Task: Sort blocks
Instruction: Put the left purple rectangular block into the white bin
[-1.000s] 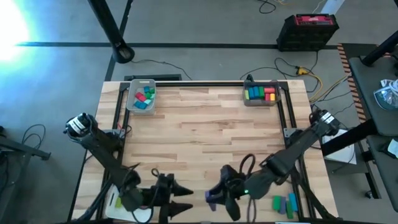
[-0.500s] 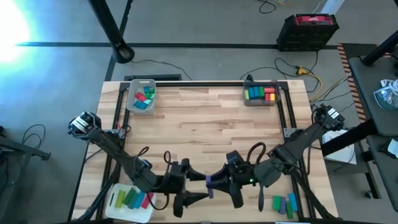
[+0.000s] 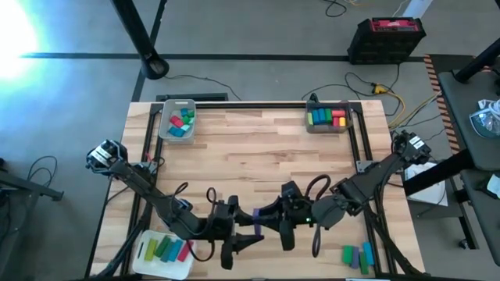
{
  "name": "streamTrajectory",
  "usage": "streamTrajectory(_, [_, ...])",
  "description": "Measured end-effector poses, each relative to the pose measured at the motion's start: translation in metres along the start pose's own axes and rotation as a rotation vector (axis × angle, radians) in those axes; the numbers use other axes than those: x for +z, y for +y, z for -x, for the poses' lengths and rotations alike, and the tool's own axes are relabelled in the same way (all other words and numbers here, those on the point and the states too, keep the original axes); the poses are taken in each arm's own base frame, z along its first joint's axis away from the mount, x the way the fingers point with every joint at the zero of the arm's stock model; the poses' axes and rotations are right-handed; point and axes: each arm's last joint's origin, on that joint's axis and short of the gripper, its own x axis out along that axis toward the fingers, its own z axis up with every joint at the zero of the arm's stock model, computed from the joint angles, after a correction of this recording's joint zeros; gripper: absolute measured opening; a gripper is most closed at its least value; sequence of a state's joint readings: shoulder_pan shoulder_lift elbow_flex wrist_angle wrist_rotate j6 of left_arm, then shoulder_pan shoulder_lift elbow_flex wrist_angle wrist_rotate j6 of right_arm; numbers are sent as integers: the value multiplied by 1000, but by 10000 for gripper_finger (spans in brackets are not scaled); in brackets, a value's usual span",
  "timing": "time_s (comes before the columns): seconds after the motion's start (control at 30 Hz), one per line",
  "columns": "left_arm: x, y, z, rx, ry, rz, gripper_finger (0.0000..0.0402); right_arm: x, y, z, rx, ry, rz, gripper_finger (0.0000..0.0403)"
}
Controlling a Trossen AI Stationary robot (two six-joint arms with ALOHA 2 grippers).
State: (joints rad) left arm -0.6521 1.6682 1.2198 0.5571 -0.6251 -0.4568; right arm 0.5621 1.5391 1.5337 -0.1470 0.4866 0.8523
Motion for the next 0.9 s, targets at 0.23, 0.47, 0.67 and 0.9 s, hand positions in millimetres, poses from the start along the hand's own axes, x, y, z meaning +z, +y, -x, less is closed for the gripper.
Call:
streamTrajectory(0.23, [-3,3,2,33,52,36,151,0,-1,-1,-25,-22,42,96])
streamTrajectory(0.47, [8,2,12,31,102,12,92,0,1,0,-13,-23,106,125])
streamTrajectory(0.67, [23,5,25,62,158,12,92,3,-2,0,-36,-33,147,171])
streamTrajectory(0.9, [54,18,76,209,363,118,92,31,-7,30,-70,-31,299,233])
